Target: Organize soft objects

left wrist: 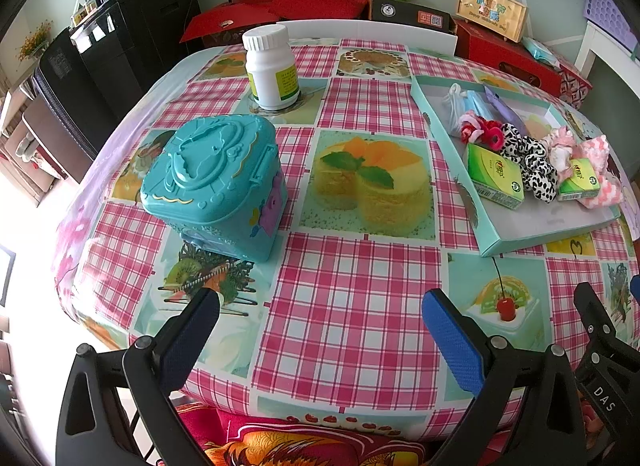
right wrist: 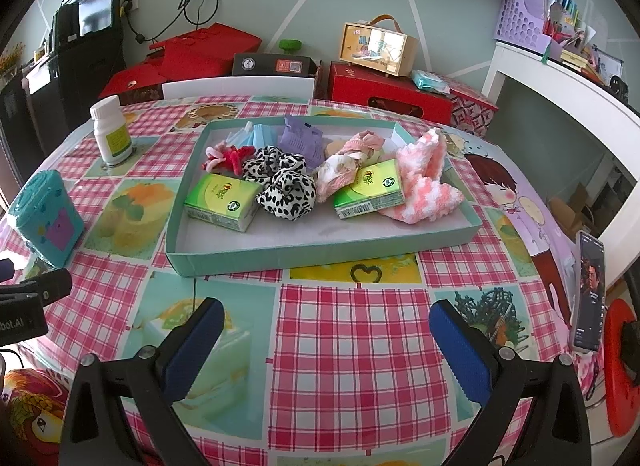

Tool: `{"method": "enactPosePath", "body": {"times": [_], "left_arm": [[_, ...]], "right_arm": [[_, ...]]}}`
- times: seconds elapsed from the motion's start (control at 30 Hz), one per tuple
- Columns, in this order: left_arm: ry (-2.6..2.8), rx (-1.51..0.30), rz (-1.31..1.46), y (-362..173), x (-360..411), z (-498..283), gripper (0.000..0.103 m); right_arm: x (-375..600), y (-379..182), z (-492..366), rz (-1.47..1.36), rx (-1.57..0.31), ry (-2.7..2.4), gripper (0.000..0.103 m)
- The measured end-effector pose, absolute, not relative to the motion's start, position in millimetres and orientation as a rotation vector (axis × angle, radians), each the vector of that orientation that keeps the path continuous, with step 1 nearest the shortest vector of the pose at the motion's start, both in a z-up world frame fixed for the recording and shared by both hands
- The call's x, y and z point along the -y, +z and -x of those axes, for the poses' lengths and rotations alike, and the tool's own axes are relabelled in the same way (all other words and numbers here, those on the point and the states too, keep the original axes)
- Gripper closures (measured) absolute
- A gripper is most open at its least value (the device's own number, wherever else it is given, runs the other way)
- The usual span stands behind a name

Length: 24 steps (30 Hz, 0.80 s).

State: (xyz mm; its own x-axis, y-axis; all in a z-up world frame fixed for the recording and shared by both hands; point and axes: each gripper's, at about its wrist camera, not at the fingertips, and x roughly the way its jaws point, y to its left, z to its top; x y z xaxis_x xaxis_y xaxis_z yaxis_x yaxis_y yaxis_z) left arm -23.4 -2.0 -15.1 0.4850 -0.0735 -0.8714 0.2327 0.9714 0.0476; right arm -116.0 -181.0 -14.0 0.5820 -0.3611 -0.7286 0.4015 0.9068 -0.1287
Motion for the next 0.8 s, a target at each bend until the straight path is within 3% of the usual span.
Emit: {"method": "enactPosePath", "body": {"times": [0.8], "left_arm": [[-0.191, -1.051, -0.164, -15.3, -0.1, 23.5, 0.002]], "right_arm": [[181.2, -14.5, 115.5, -0.052, -0.840, -0.444, 0.000]]}}
